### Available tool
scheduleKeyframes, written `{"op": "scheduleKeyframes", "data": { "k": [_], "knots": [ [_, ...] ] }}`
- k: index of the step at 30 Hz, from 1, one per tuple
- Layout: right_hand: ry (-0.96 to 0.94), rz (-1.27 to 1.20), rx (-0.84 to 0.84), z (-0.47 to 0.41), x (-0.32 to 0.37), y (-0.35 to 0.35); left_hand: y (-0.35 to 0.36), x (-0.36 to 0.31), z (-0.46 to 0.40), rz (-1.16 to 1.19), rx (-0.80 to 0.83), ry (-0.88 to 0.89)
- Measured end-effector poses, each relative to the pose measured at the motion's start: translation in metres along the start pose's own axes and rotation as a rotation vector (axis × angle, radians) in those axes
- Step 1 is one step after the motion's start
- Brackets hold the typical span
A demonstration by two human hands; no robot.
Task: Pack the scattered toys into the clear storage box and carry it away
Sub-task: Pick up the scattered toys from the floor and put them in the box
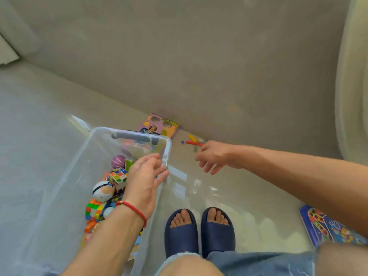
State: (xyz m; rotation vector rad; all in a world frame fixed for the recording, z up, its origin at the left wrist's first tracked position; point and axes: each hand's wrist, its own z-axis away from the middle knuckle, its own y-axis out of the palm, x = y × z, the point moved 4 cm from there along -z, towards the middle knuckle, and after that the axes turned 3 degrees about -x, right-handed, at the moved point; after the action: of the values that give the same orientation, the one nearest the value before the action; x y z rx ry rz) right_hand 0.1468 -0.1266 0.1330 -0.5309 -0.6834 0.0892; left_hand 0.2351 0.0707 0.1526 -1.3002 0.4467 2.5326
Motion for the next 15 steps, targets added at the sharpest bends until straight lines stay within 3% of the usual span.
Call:
{"op": "scheduleKeyframes", "data": {
  "k": [9,12,15],
  "knots": [
    [0.394,-0.07,-0.288,-0.046,-0.201,0.006,0.118,0.099,-0.061,-0.355,0.161,-0.142],
    [0.433,-0.116,-0.457,-0.069,-0.244,0.009,0.132,0.133,-0.09,-0.553,0.209,-0.083],
    [0.488,-0.176,-0.762,-0.082,-0.286,-0.001,0.146,0.166,-0.121,-0.857,0.352,0.091]
  ]
}}
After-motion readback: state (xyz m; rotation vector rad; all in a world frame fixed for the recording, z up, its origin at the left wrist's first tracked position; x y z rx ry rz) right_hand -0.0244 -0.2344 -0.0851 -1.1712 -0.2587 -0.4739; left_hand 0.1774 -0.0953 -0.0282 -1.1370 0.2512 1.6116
